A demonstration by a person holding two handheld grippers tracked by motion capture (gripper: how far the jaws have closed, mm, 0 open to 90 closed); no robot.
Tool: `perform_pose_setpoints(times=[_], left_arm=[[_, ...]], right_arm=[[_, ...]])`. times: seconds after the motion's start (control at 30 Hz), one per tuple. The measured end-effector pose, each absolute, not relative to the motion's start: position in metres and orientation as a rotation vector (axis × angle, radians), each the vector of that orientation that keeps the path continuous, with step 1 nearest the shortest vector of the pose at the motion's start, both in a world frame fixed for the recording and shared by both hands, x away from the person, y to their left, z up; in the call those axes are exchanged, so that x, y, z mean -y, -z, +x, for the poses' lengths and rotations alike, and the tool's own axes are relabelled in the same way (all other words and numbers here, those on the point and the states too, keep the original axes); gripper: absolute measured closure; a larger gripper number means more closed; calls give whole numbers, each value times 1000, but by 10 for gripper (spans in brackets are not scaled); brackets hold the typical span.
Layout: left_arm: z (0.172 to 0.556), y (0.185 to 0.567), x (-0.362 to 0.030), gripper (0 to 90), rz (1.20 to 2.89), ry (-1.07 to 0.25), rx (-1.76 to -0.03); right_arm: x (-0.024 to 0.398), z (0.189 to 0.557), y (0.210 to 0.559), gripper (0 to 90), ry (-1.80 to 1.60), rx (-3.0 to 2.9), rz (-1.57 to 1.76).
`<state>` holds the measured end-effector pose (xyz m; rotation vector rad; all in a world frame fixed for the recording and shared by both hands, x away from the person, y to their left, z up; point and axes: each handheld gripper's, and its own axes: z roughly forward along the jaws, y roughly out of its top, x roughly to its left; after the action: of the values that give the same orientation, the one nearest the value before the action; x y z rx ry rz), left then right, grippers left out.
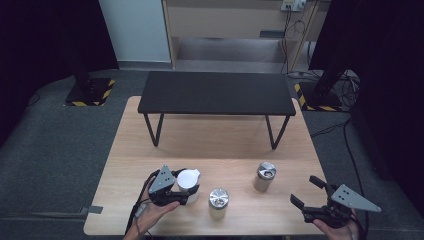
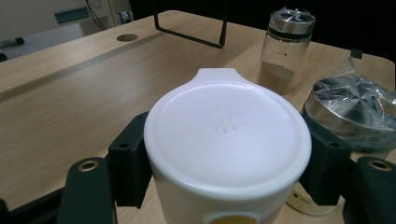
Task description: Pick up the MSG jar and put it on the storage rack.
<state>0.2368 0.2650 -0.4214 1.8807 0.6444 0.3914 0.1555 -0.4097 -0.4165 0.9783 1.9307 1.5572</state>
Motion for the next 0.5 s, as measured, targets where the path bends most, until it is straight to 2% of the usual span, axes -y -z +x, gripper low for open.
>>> perform_pose_setpoints(times=[0.5], left_arm=[[238,405,-270,295,1898,-379,-617]], right_arm=[[410,155,416,51,-1558,-1930,973]])
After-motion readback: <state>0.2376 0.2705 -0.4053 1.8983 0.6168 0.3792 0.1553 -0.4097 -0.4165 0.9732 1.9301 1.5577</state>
